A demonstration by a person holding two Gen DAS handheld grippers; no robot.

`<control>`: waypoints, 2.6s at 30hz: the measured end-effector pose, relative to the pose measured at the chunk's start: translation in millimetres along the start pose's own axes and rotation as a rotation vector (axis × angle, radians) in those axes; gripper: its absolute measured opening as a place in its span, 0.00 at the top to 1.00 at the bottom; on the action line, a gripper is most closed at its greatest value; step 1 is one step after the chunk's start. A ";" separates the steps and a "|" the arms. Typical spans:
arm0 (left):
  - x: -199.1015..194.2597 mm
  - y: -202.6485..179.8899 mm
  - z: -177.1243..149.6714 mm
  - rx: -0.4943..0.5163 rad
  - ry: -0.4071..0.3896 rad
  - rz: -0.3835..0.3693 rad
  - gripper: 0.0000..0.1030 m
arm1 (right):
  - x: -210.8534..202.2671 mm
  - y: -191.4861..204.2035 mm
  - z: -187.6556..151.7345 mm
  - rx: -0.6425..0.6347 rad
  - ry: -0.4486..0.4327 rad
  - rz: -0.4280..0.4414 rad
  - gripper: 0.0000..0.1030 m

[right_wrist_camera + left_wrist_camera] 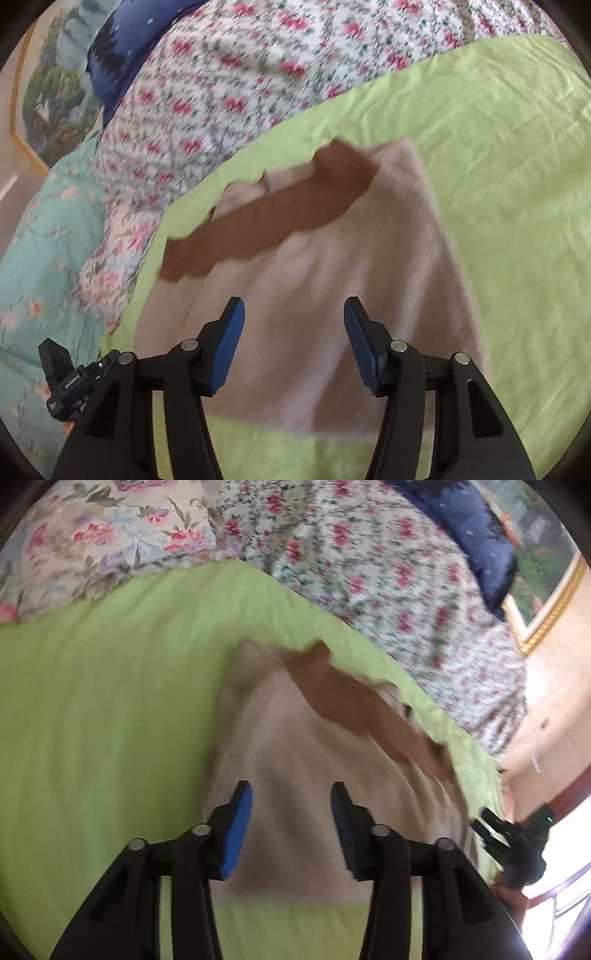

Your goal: Fold small clothes

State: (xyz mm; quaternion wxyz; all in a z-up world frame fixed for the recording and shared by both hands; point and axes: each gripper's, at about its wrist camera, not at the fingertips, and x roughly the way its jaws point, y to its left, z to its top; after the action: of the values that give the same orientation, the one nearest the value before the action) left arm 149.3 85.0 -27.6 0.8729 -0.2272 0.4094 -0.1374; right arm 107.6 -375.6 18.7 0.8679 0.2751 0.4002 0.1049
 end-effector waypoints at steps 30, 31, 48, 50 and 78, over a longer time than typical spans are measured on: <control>21.2 -10.8 5.0 -0.121 -0.141 0.022 0.91 | 28.5 -11.5 35.6 0.001 0.062 0.038 0.43; 15.8 -28.1 8.6 -0.079 -0.150 0.000 0.91 | 28.9 -14.7 40.8 0.011 0.070 0.055 0.43; 83.0 -211.9 -36.4 0.350 -0.004 -0.218 0.93 | 116.4 7.8 81.3 0.199 0.362 0.499 0.30; 85.0 -210.0 -41.3 0.365 0.009 -0.212 0.93 | 138.8 17.8 83.5 0.201 0.388 0.491 0.34; 162.4 -311.4 -104.3 0.504 0.221 -0.351 0.92 | 47.3 -60.4 117.5 -0.127 0.142 -0.001 0.84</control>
State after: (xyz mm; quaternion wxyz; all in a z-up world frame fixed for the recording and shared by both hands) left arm 153.3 -281.2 -33.6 0.8148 -0.0548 0.4097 -0.4064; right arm 224.8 -452.7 16.8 0.8530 0.2115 0.4532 0.1490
